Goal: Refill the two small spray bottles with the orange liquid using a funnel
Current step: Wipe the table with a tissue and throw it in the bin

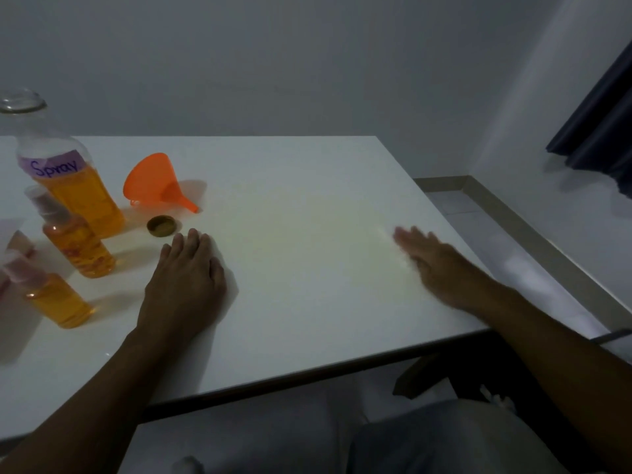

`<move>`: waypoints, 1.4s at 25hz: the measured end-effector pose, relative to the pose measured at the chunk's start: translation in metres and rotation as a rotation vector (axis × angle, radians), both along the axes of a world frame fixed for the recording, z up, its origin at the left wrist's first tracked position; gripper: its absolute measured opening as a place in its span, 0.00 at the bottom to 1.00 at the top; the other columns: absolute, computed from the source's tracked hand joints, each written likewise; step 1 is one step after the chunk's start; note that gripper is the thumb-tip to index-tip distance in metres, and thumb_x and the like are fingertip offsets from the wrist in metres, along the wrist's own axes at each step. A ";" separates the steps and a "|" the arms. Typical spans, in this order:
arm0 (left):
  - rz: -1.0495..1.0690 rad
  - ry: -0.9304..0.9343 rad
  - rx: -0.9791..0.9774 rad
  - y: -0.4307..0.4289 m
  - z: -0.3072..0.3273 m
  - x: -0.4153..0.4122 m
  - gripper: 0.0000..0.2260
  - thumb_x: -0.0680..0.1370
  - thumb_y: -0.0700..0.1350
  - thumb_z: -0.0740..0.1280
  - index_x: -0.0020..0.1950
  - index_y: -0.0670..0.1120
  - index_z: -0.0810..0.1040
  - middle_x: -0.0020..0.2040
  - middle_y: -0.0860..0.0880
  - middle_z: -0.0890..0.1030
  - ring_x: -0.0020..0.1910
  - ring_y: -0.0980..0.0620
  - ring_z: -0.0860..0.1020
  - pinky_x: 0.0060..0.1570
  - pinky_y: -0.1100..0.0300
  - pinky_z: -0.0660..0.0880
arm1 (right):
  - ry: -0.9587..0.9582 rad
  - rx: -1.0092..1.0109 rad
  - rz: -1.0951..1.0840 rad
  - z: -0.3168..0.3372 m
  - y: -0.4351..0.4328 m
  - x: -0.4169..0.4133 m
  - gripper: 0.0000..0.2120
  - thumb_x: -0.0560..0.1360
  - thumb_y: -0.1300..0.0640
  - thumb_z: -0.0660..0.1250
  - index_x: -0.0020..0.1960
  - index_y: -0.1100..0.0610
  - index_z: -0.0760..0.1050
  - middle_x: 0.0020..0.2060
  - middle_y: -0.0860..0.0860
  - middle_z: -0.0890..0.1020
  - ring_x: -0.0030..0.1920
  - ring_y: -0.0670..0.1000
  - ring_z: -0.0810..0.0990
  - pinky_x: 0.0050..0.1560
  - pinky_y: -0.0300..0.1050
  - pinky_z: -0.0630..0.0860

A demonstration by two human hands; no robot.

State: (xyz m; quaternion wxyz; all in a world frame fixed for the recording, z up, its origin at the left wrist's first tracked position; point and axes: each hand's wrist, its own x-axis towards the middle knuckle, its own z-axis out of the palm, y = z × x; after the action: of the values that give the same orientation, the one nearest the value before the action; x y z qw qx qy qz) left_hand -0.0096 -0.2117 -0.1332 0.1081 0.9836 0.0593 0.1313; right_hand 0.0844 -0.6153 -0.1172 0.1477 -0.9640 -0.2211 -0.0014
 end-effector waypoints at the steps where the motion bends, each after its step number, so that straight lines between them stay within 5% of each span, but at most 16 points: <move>1: 0.002 0.003 -0.004 -0.001 0.000 0.000 0.30 0.79 0.53 0.42 0.74 0.37 0.62 0.74 0.35 0.64 0.75 0.38 0.60 0.74 0.42 0.57 | 0.025 -0.004 -0.165 0.000 0.000 0.015 0.27 0.83 0.63 0.48 0.81 0.47 0.51 0.81 0.49 0.52 0.81 0.54 0.49 0.80 0.53 0.45; 3: 0.006 0.004 -0.014 -0.003 0.000 0.000 0.29 0.79 0.52 0.43 0.74 0.37 0.62 0.75 0.36 0.63 0.75 0.38 0.59 0.74 0.43 0.56 | 0.016 -0.006 -0.380 0.004 0.039 0.041 0.28 0.81 0.68 0.50 0.80 0.59 0.51 0.81 0.57 0.53 0.80 0.58 0.50 0.79 0.53 0.46; 5: 0.008 0.003 -0.020 -0.002 0.001 -0.001 0.29 0.79 0.52 0.44 0.74 0.37 0.62 0.75 0.36 0.63 0.75 0.38 0.59 0.74 0.44 0.56 | 0.004 0.043 -0.315 0.004 0.104 0.048 0.30 0.79 0.69 0.53 0.79 0.65 0.50 0.80 0.61 0.52 0.80 0.60 0.50 0.78 0.53 0.45; 9: 0.003 0.012 -0.031 -0.001 0.002 0.000 0.29 0.79 0.52 0.43 0.75 0.38 0.61 0.76 0.37 0.62 0.76 0.40 0.57 0.75 0.45 0.55 | 0.062 -0.030 0.299 -0.004 0.188 -0.013 0.27 0.84 0.62 0.52 0.81 0.62 0.48 0.81 0.58 0.49 0.81 0.55 0.45 0.79 0.49 0.40; 13: -0.005 -0.014 -0.004 0.000 0.000 0.001 0.29 0.79 0.52 0.43 0.75 0.37 0.62 0.75 0.36 0.63 0.75 0.38 0.59 0.74 0.44 0.56 | 0.029 0.018 0.708 0.005 0.119 -0.062 0.26 0.82 0.68 0.56 0.79 0.62 0.56 0.80 0.54 0.57 0.81 0.51 0.53 0.80 0.49 0.49; 18: 0.009 -0.011 0.010 -0.002 -0.002 0.002 0.29 0.79 0.51 0.43 0.74 0.37 0.62 0.75 0.36 0.64 0.75 0.38 0.60 0.74 0.43 0.56 | 0.014 0.020 0.202 0.006 0.029 -0.013 0.28 0.81 0.64 0.50 0.79 0.50 0.52 0.79 0.48 0.57 0.80 0.49 0.55 0.79 0.58 0.52; 20: 0.017 -0.007 0.003 -0.002 -0.003 0.002 0.28 0.79 0.51 0.43 0.75 0.37 0.61 0.75 0.36 0.63 0.76 0.39 0.59 0.75 0.45 0.54 | 0.006 0.028 -0.107 0.007 0.046 0.024 0.29 0.82 0.65 0.49 0.81 0.53 0.49 0.80 0.50 0.52 0.81 0.54 0.49 0.80 0.54 0.43; 22: 0.021 -0.011 -0.001 -0.003 -0.003 0.001 0.28 0.79 0.51 0.44 0.75 0.38 0.61 0.75 0.37 0.63 0.76 0.39 0.59 0.75 0.46 0.54 | 0.015 0.025 -0.349 0.010 0.091 0.059 0.31 0.79 0.69 0.53 0.80 0.63 0.50 0.81 0.57 0.52 0.80 0.59 0.49 0.80 0.54 0.45; 25: 0.022 -0.024 -0.005 -0.001 -0.004 0.002 0.28 0.79 0.51 0.44 0.75 0.38 0.62 0.75 0.37 0.64 0.76 0.40 0.60 0.75 0.46 0.55 | -0.002 0.023 -0.292 0.006 0.180 0.078 0.33 0.76 0.67 0.58 0.78 0.67 0.52 0.79 0.63 0.54 0.80 0.62 0.51 0.78 0.56 0.47; 28: 0.015 -0.031 -0.002 0.002 -0.004 0.003 0.30 0.79 0.53 0.41 0.75 0.39 0.62 0.75 0.38 0.64 0.76 0.41 0.59 0.74 0.45 0.56 | -0.007 -0.059 0.085 0.000 0.252 0.031 0.35 0.74 0.68 0.58 0.79 0.67 0.50 0.80 0.63 0.51 0.80 0.60 0.49 0.78 0.54 0.43; 31: 0.008 -0.028 -0.005 0.003 -0.004 0.004 0.31 0.79 0.54 0.39 0.75 0.39 0.62 0.75 0.38 0.63 0.76 0.41 0.59 0.75 0.46 0.55 | -0.055 -0.055 0.438 -0.001 0.230 -0.016 0.36 0.74 0.71 0.55 0.80 0.62 0.49 0.81 0.58 0.50 0.81 0.55 0.46 0.79 0.50 0.41; 33: 0.007 -0.030 -0.013 0.003 -0.003 0.003 0.30 0.79 0.52 0.41 0.75 0.38 0.62 0.75 0.37 0.64 0.76 0.40 0.59 0.75 0.45 0.56 | -0.072 -0.106 0.447 0.001 0.180 -0.006 0.38 0.73 0.73 0.54 0.81 0.60 0.48 0.81 0.56 0.50 0.81 0.54 0.46 0.79 0.49 0.40; 35: 0.007 -0.023 -0.011 0.000 -0.001 0.002 0.29 0.79 0.51 0.43 0.74 0.38 0.63 0.75 0.37 0.64 0.75 0.39 0.60 0.74 0.44 0.56 | -0.046 -0.138 0.186 0.002 0.128 0.028 0.38 0.74 0.74 0.53 0.81 0.59 0.48 0.81 0.56 0.50 0.81 0.56 0.46 0.79 0.50 0.40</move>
State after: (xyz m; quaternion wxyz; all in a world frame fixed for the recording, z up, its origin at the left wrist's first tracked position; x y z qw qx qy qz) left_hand -0.0077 -0.2121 -0.1347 0.1139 0.9812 0.0623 0.1428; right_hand 0.1126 -0.4874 -0.1150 0.0754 -0.9469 -0.3124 0.0055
